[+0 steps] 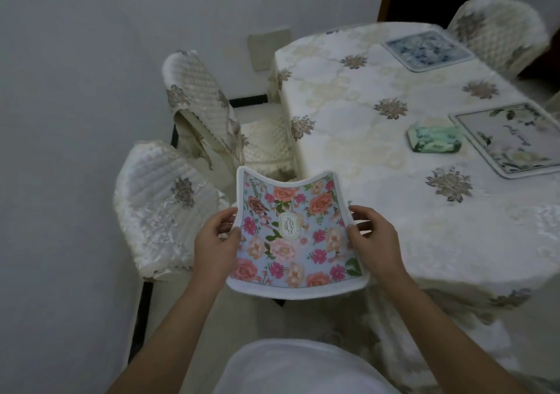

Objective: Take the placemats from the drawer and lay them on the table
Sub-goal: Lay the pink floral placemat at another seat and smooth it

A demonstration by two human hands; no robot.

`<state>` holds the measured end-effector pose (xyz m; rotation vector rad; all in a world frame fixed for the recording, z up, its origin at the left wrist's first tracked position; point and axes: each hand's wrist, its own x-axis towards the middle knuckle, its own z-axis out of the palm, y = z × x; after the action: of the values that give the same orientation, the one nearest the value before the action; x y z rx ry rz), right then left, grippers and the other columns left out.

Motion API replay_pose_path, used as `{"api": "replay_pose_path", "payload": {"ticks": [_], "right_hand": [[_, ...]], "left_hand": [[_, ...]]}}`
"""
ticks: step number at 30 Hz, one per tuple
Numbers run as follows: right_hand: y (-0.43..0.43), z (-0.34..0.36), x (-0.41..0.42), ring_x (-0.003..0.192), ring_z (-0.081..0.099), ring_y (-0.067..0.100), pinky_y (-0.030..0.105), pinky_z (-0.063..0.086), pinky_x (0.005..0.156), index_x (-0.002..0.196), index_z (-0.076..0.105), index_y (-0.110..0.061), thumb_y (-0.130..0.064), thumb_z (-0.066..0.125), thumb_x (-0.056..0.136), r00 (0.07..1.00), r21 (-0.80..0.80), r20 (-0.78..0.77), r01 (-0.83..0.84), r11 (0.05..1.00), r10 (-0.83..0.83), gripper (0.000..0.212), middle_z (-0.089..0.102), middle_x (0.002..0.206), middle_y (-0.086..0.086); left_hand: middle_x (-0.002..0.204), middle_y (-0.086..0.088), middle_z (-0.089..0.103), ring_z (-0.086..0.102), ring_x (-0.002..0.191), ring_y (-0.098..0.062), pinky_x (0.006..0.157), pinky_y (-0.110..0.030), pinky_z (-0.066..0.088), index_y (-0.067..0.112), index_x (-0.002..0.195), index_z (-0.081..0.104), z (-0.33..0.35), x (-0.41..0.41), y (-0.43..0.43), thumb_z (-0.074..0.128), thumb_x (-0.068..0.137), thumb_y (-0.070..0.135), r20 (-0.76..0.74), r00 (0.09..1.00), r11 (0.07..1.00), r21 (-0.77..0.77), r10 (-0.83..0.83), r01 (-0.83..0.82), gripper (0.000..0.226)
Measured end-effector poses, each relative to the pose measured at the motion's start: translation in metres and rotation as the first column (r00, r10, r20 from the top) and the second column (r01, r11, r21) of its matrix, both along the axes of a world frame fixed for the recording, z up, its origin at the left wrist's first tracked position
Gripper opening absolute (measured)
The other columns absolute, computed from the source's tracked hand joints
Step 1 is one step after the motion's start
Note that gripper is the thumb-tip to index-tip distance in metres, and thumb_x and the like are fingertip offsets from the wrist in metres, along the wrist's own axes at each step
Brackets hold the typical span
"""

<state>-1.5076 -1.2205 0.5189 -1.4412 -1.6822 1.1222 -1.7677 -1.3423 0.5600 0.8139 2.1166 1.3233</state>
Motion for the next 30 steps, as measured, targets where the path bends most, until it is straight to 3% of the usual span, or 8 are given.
{"api": "replay_pose_path", "payload": {"ticks": [4, 9, 13, 16, 22, 24, 27, 30], "right_hand": [[0.043, 0.011, 0.002, 0.086, 0.066, 0.005, 0.024, 0.059, 0.070, 0.125, 0.063, -0.024, -0.021, 0.062, 0.095, 0.999, 0.048, 0.039, 0.029, 0.998, -0.031, 0.030, 0.067, 0.110, -0.012], [0.088, 0.015, 0.010, 0.086, 0.064, 0.004, 0.023, 0.055, 0.069, 0.126, 0.063, -0.020, -0.017, 0.063, 0.094, 0.991, 0.077, 0.077, 0.099, 0.992, -0.105, 0.032, 0.067, 0.110, -0.009], [0.121, 0.013, 0.013, 0.085, 0.065, 0.003, 0.025, 0.057, 0.068, 0.125, 0.063, -0.020, -0.016, 0.062, 0.093, 0.982, 0.086, 0.081, 0.162, 0.983, -0.169, 0.032, 0.067, 0.108, -0.010], [0.142, 0.005, 0.015, 0.084, 0.066, 0.005, 0.030, 0.059, 0.069, 0.125, 0.063, -0.020, -0.015, 0.063, 0.093, 0.966, 0.079, 0.101, 0.230, 0.970, -0.237, 0.032, 0.068, 0.109, -0.010], [0.173, -0.022, 0.001, 0.085, 0.063, -0.001, 0.011, 0.049, 0.063, 0.124, 0.063, -0.021, -0.016, 0.064, 0.093, 0.919, 0.010, 0.185, 0.353, 0.936, -0.349, 0.032, 0.066, 0.111, -0.011], [0.178, -0.038, -0.005, 0.085, 0.063, -0.002, 0.012, 0.049, 0.063, 0.125, 0.062, -0.021, -0.017, 0.064, 0.093, 0.895, -0.023, 0.204, 0.409, 0.912, -0.397, 0.033, 0.065, 0.112, -0.010], [0.177, -0.061, -0.011, 0.083, 0.062, 0.000, 0.015, 0.048, 0.063, 0.127, 0.059, -0.020, -0.015, 0.063, 0.093, 0.855, -0.101, 0.236, 0.495, 0.863, -0.463, 0.035, 0.065, 0.111, -0.007], [0.172, -0.080, -0.015, 0.080, 0.062, 0.002, 0.016, 0.046, 0.062, 0.127, 0.056, -0.020, -0.013, 0.061, 0.093, 0.839, -0.170, 0.278, 0.522, 0.836, -0.467, 0.036, 0.066, 0.106, -0.005]], "left_hand": [[0.098, 0.002, 0.069, 0.068, 0.088, -0.012, 0.064, -0.021, 0.057, 0.025, 0.118, 0.066, 0.003, 0.000, 0.038, 0.060, 0.094, 0.002, 0.077, 0.997, 1.000, 0.027, -0.005, 0.003, 0.033], [0.098, 0.005, 0.070, 0.068, 0.090, -0.014, 0.072, -0.033, 0.060, 0.023, 0.118, 0.066, 0.001, -0.001, 0.103, 0.060, 0.094, 0.004, 0.067, 0.994, 0.996, 0.017, -0.084, 0.083, 0.032], [0.098, 0.009, 0.069, 0.066, 0.088, -0.007, 0.065, -0.020, 0.055, 0.024, 0.119, 0.065, -0.009, -0.007, 0.156, 0.061, 0.094, 0.006, 0.066, 0.985, 0.987, 0.029, -0.160, 0.158, 0.031], [0.105, 0.001, 0.071, 0.069, 0.093, -0.017, 0.072, -0.032, 0.059, 0.027, 0.117, 0.065, -0.025, -0.017, 0.196, 0.061, 0.094, 0.005, 0.127, 0.963, 0.971, 0.041, -0.239, 0.235, 0.032], [0.107, -0.004, 0.070, 0.068, 0.097, -0.023, 0.081, -0.041, 0.060, 0.014, 0.126, 0.064, -0.059, -0.036, 0.282, 0.061, 0.094, 0.003, 0.144, 0.906, 0.914, -0.029, -0.398, 0.406, 0.034], [0.110, -0.004, 0.069, 0.067, 0.099, -0.021, 0.083, -0.037, 0.059, 0.013, 0.128, 0.062, -0.073, -0.043, 0.306, 0.061, 0.095, 0.005, 0.131, 0.889, 0.892, -0.057, -0.438, 0.448, 0.035], [0.109, -0.005, 0.067, 0.066, 0.096, -0.017, 0.074, -0.022, 0.054, 0.011, 0.128, 0.062, -0.093, -0.052, 0.328, 0.061, 0.094, 0.003, 0.098, 0.881, 0.876, -0.102, -0.462, 0.471, 0.035], [0.107, -0.006, 0.067, 0.065, 0.093, -0.016, 0.071, -0.025, 0.056, 0.009, 0.125, 0.061, -0.113, -0.062, 0.338, 0.062, 0.093, 0.002, 0.105, 0.866, 0.845, -0.188, -0.490, 0.501, 0.033]]}}
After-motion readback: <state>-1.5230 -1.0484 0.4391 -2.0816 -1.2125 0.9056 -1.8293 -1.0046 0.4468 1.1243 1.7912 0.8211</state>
